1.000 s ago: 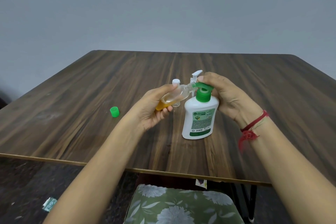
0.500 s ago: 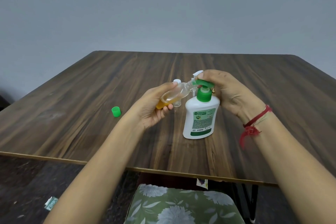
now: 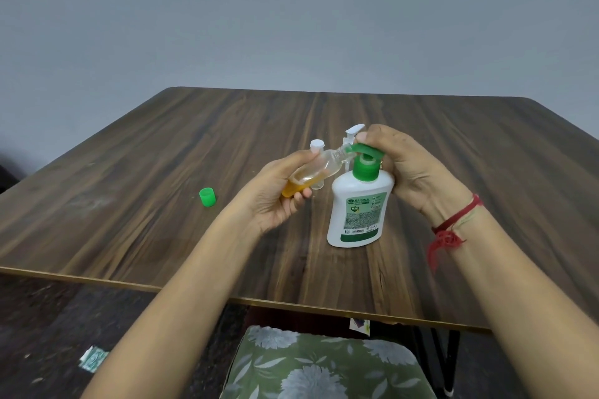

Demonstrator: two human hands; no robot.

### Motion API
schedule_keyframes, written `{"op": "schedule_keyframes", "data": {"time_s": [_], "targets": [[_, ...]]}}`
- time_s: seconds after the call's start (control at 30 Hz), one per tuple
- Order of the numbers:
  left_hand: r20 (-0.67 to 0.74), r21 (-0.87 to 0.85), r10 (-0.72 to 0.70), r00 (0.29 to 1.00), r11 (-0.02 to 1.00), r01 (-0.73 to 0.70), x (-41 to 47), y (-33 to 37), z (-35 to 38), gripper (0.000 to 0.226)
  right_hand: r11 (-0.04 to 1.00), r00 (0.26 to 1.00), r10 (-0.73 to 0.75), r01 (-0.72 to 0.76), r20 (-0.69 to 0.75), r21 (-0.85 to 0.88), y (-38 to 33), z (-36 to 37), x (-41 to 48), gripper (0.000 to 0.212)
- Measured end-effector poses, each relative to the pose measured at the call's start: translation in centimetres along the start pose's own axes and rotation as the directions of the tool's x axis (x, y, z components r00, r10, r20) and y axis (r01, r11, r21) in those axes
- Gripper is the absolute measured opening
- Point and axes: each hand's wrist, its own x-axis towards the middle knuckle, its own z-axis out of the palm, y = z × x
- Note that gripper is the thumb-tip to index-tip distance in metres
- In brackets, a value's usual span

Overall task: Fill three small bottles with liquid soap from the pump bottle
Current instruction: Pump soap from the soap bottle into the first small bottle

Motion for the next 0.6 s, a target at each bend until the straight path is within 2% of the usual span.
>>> {"op": "schedule_keyframes", "data": {"time_s": [0.17, 0.27, 0.4, 0.6], "targets": [[-0.013, 0.016, 0.013, 1.000, 1.000, -0.013, 0.06, 0.22, -0.06, 0.015, 1.000, 1.000, -0.021, 0.021, -0.013, 0.010, 0.13, 0.02, 0.14, 0.028], [-0.013, 0.011, 0.006, 1.000, 1.000, -0.006, 0.12, -0.15, -0.10, 0.023, 1.000, 1.000, -0.019, 0.019, -0.017, 0.016, 0.31, 0.09, -0.06, 0.032], [0.001, -0.023, -0.002, 1.000, 1.000, 0.002, 0.09, -0.08, -0.06, 0.016, 0.999, 0.999, -0.048, 0.048, 0.001, -0.006, -0.44, 0.11, 0.11, 0.033], [0.020, -0.019, -0.005, 1.000, 1.000, 0.006, 0.07, -0.13, -0.26, 0.027, 0.999, 1.000, -0.024, 0.025, 0.009, -0.042, -0.30, 0.00, 0.04, 0.036]]}}
